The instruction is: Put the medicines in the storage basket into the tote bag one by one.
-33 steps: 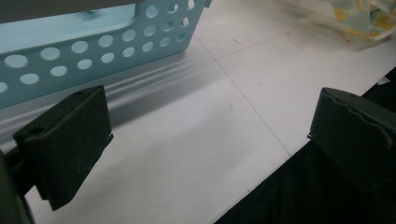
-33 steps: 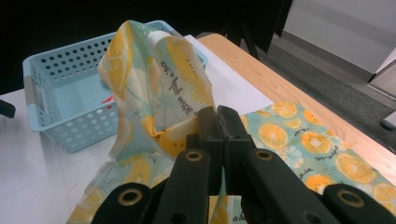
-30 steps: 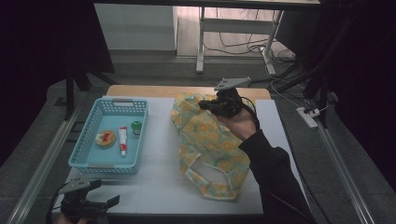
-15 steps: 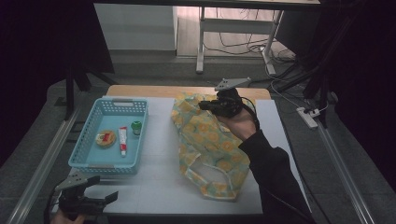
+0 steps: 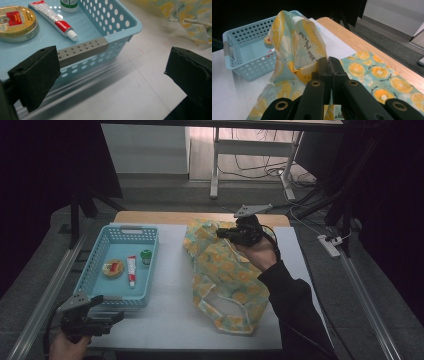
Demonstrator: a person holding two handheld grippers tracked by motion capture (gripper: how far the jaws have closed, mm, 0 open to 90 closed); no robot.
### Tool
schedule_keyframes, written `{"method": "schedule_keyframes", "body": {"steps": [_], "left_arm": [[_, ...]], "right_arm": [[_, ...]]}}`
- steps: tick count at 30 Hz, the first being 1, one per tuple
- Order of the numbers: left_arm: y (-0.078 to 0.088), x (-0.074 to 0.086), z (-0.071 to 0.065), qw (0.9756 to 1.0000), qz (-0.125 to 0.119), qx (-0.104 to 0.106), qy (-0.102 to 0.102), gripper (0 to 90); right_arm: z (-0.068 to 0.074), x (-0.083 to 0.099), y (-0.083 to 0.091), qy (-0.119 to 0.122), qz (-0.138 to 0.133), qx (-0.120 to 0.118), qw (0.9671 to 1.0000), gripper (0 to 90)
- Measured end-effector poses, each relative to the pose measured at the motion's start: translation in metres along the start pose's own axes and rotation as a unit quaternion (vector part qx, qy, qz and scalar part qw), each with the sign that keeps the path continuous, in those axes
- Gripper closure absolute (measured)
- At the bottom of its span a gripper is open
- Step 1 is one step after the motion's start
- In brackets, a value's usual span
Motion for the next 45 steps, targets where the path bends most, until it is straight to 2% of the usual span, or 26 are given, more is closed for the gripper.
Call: {"method": "schedule_keyframes", "body": {"steps": [1, 4, 6, 12, 19, 25, 30, 34, 36, 39, 41, 42, 45], "left_arm": [[0.002, -0.002, 0.001, 1.0, 0.0, -0.001, 0.002, 0.0], [0.005, -0.009, 0.008, 0.9996, 0.006, -0.028, 0.003, 0.5], [0.005, -0.012, 0.013, 0.9994, 0.01, -0.032, 0.006, 0.5], [0.004, -0.025, 0.024, 0.9995, 0.013, -0.029, 0.001, 0.4], [-0.008, -0.036, 0.04, 0.9986, 0.037, -0.037, -0.002, 0.2], [-0.017, -0.048, 0.054, 0.9983, 0.048, -0.035, 0.004, 0.0], [-0.025, -0.058, 0.069, 0.9975, 0.048, -0.05, 0.015, 0.0], [-0.034, -0.067, 0.08, 0.9954, 0.065, -0.065, 0.026, 0.0], [-0.038, -0.072, 0.084, 0.9942, 0.078, -0.065, 0.034, 0.0], [-0.041, -0.079, 0.092, 0.9912, 0.095, -0.086, 0.032, 0.0], [-0.042, -0.083, 0.097, 0.99, 0.102, -0.086, 0.045, 0.0], [-0.042, -0.086, 0.098, 0.9903, 0.102, -0.082, 0.048, 0.0], [-0.045, -0.094, 0.104, 0.9884, 0.113, -0.088, 0.05, 0.0]], "right_arm": [[0.0, 0.0, 0.0, 0.001, 0.0, 0.0, 1.0, 89.6], [0.0, -0.001, 0.0, 0.001, 0.001, 0.001, 1.0, 89.7], [0.001, -0.002, 0.0, 0.001, 0.001, 0.002, 1.0, 89.7], [0.001, -0.004, -0.002, 0.003, 0.002, 0.001, 1.0, 89.6], [0.001, -0.005, -0.005, 0.003, 0.005, 0.0, 1.0, 89.7], [0.002, -0.006, -0.007, 0.003, 0.005, 0.0, 1.0, 89.6], [0.001, -0.007, -0.007, 0.003, 0.006, 0.0, 1.0, 89.6], [0.001, -0.007, -0.008, 0.003, 0.006, -0.001, 1.0, 89.6], [0.002, -0.007, -0.008, 0.003, 0.007, -0.001, 1.0, 89.7], [0.002, -0.008, -0.008, 0.003, 0.007, -0.002, 1.0, 89.6], [0.002, -0.008, -0.009, 0.003, 0.007, -0.002, 1.0, 89.6], [0.002, -0.008, -0.009, 0.003, 0.007, -0.002, 1.0, 89.7], [0.002, -0.007, -0.009, 0.003, 0.008, -0.002, 1.0, 89.7]]}}
Point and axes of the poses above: each handheld gripper's, and its own axes: y roughly backward along the jaws, x roughly out of its underside, z roughly to its left, the point moved 7 cm from there along -y, roughly forward along the jaws, and after that the axes turned 9 degrees about z, right-handed, at the moved point
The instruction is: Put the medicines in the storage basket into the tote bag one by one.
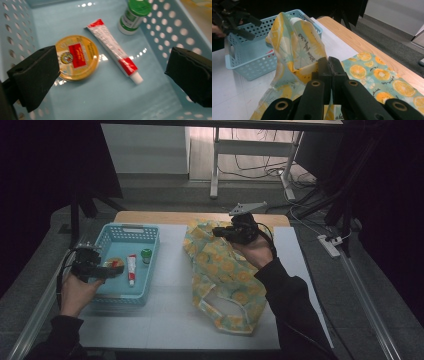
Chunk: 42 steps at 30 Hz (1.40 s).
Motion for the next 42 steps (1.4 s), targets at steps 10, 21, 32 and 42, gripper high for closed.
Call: {"method": "schedule_keyframes", "body": {"steps": [10, 21, 32, 42], "left_arm": [[-0.026, -0.024, 0.012, 0.9992, 0.038, -0.008, 0.013, 0.0], [-0.055, -0.032, 0.023, 0.994, 0.1, -0.04, 0.02, 1.6], [-0.064, -0.03, 0.032, 0.9859, 0.138, -0.089, 0.028, 7.8], [-0.064, -0.025, 0.034, 0.9772, 0.169, -0.124, 0.035, 13.9]], "right_arm": [[-0.001, 0.0, 0.001, -0.001, -0.002, 0.0, 1.0, 89.6], [-0.002, 0.002, 0.004, -0.002, -0.005, -0.001, 1.0, 89.6], [-0.004, 0.004, 0.005, -0.004, -0.005, -0.001, 1.0, 89.6], [-0.004, 0.004, 0.005, -0.005, -0.006, -0.002, 1.0, 89.6]]}}
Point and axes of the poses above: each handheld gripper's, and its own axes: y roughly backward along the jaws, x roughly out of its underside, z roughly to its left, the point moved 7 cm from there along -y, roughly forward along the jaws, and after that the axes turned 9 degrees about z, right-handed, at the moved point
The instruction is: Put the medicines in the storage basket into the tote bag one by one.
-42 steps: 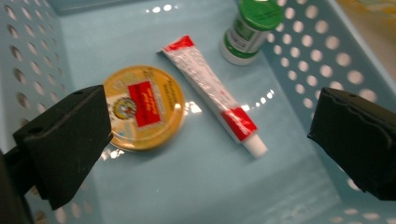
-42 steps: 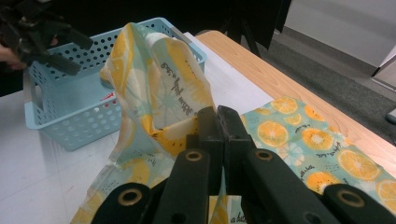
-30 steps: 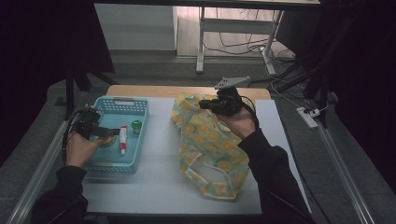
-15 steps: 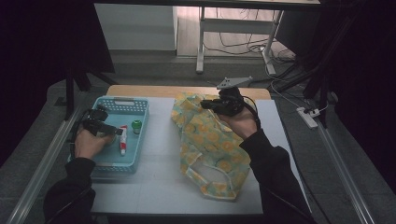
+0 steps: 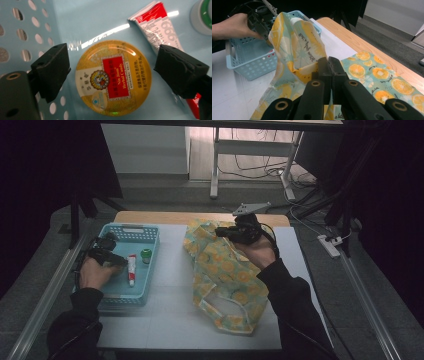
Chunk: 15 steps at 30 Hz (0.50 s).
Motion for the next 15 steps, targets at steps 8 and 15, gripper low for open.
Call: {"method": "schedule_keyframes", "body": {"steps": [8, 15], "left_arm": [[0.0026, 0.0043, -0.0019, 0.9999, 0.008, 0.005, -0.006, 20.7], [-0.0001, 0.007, -0.0063, 0.9981, 0.008, 0.062, 0.004, 22.1]], "right_arm": [[-0.0004, 0.0011, -0.0008, -0.002, 0.0, -0.001, 1.0, 89.6], [0.0, 0.001, -0.0013, -0.002, -0.001, -0.002, 1.0, 89.6]]}}
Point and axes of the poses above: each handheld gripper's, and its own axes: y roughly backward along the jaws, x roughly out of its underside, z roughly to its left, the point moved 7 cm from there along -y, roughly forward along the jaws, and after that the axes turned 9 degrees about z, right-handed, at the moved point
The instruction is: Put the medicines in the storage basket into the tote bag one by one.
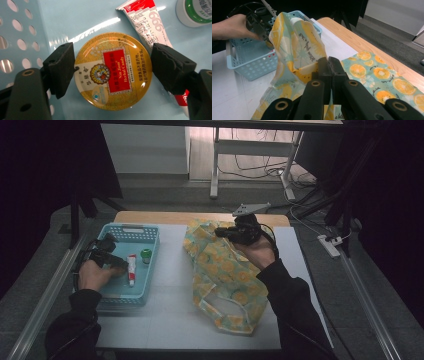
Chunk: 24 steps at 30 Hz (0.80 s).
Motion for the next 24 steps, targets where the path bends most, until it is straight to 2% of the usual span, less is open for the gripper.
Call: {"method": "schedule_keyframes", "body": {"steps": [4, 8, 13, 16, 19, 24], "left_arm": [[-0.004, 0.002, -0.001, 0.9998, 0.014, 0.016, -0.003, 20.2], [-0.011, 0.005, -0.002, 0.9994, 0.03, -0.006, -0.017, 19.2], [-0.01, 0.005, -0.001, 0.9994, 0.031, -0.003, -0.013, 20.4], [-0.008, 0.004, -0.001, 0.9997, 0.022, 0.002, -0.01, 20.6], [-0.002, 0.003, -0.001, 0.9998, 0.009, 0.018, -0.005, 20.7], [0.011, 0.002, -0.003, 0.9993, -0.018, 0.029, -0.013, 20.7]], "right_arm": [[0.0, -0.001, 0.0, -0.001, -0.002, -0.001, 1.0, 89.7], [0.0, 0.0, 0.0, -0.001, -0.001, 0.001, 1.0, 89.6], [-0.002, 0.001, 0.001, -0.002, -0.001, 0.001, 1.0, 89.6], [-0.003, 0.002, 0.001, -0.004, -0.002, 0.002, 1.0, 89.6], [-0.004, 0.003, 0.002, -0.005, -0.003, 0.003, 1.0, 89.6], [-0.004, 0.002, 0.003, -0.006, -0.004, 0.003, 1.0, 89.6]]}}
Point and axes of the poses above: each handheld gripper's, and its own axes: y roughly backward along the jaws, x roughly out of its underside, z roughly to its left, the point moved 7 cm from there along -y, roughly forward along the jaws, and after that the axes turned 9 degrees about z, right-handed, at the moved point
